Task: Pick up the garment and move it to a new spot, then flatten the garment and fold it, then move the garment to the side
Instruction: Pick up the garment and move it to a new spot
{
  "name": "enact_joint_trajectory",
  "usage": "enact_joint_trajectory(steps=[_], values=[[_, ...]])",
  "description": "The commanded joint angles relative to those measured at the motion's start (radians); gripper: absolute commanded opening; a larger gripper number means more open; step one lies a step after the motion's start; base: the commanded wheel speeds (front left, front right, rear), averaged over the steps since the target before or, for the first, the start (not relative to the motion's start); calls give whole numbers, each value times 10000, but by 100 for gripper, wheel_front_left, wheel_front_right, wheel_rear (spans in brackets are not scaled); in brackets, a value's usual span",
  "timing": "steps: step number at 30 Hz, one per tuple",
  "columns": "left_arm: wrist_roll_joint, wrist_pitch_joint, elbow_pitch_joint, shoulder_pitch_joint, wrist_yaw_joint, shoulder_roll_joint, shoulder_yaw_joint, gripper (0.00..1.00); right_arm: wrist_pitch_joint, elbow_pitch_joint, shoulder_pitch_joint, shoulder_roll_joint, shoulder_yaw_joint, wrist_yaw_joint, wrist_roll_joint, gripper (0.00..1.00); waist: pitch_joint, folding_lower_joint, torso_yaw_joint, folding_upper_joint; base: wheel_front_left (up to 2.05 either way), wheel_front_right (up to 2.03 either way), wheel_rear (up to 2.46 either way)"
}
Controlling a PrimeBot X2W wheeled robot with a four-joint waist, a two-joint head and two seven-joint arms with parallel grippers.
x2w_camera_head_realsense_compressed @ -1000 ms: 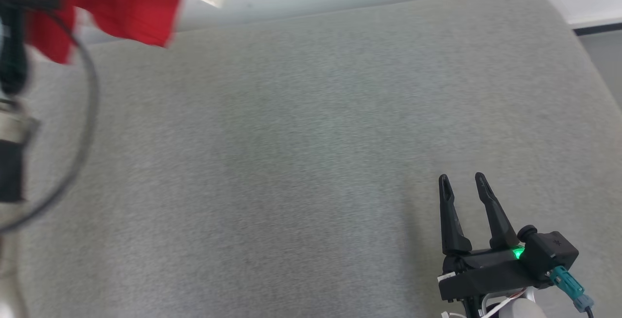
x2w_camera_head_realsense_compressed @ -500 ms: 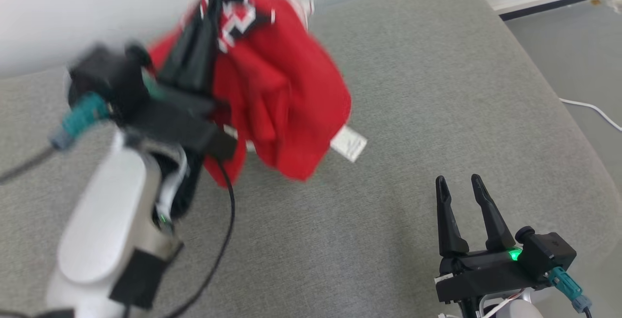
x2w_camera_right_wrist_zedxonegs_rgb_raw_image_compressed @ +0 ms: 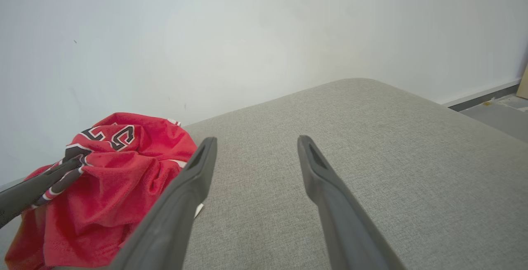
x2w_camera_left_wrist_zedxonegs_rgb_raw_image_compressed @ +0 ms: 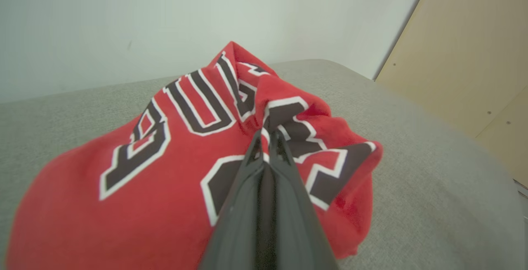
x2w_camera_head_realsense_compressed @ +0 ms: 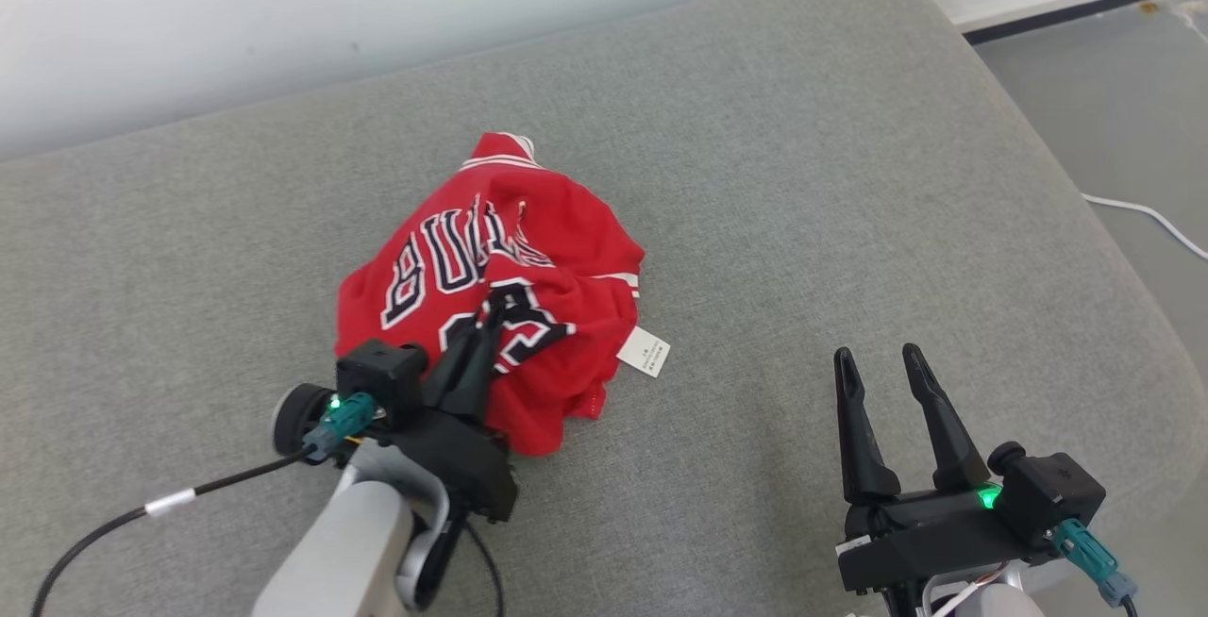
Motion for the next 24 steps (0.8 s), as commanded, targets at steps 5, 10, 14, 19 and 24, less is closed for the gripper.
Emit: enact_joint_trajectory(steps=[5, 10, 14, 19, 24], values=[[215, -271, -160, -142, -128, -225, -21, 100, -8, -113, 202, 10, -35, 34, 44, 100, -326, 0, 434, 0, 0, 0, 0], [434, -307, -1173, 112, -3, -48, 573, 100, -8, -262, 465, 6, -164, 34, -84, 100, -602, 0, 961, 0, 0, 0, 0], [816, -304, -2731, 1042, 199, 400, 1629, 100, -8, -353, 637, 6, -229, 34, -127, 100, -859, 0, 1434, 0, 0, 0, 0], [1238, -305, -3915, 2543, 360, 602, 2918, 100, -8, -302, 755, 7, -239, 34, -203, 100, -1106, 0, 1819, 0, 0, 0, 0], [1821, -308, -4636, 3977, 373, 395, 3881, 100, -8, -210, 915, 6, -291, 34, -258, 100, -1309, 0, 2124, 0, 0, 0, 0]])
